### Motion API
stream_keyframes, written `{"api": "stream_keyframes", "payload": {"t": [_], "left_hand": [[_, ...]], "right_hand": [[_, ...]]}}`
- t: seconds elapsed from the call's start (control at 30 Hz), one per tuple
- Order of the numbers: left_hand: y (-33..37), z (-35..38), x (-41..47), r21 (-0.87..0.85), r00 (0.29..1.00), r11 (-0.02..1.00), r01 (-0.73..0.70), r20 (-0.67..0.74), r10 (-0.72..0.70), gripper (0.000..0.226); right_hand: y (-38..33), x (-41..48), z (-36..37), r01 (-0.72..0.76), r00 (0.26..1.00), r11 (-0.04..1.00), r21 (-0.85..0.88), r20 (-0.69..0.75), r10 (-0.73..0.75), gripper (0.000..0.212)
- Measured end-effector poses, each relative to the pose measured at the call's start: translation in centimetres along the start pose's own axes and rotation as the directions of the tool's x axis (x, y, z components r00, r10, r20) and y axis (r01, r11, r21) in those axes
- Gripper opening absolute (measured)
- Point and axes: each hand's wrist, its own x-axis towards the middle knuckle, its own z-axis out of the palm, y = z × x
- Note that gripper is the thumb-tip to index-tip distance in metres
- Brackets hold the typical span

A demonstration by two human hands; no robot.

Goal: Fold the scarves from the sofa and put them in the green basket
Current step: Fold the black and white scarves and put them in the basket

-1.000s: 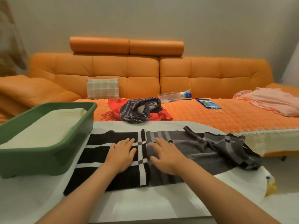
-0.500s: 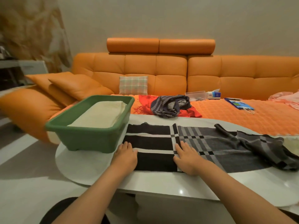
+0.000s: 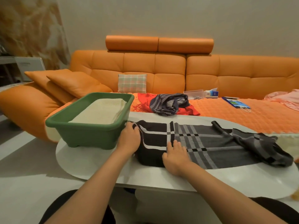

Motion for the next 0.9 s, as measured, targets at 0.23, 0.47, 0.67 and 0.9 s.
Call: {"api": "stream_keyframes", "payload": {"t": [0.23,0.47,0.67,0.9], "left_hand": [[4.5,1.2,2.4,-0.254,0.997,0.964,-0.078,-0.030,0.073,0.014],[10.2,4.8,2.1,-0.438,0.959,0.892,-0.114,0.185,0.213,0.024],[11.0,10.3,-1.8,-0.274,0.600,0.950,-0.152,0.738,0.309,0.019],[6.1,11.7,-1.9,0.211,0.731,0.783,-0.584,0.555,0.396,0.040]], "right_hand": [[-3.6,0.3,-2.6,0.054,0.975,0.819,0.571,0.146,-0.166,0.035],[5.5,1.4,-9.3,-0.185,0.977,0.355,0.916,0.135,0.162,0.031],[10.7,0.3,-10.4,-0.288,0.930,0.500,0.817,0.116,0.348,0.032],[12.0,-0.6,-7.8,-0.191,0.964,0.892,0.409,-0.093,0.249,0.064]]}}
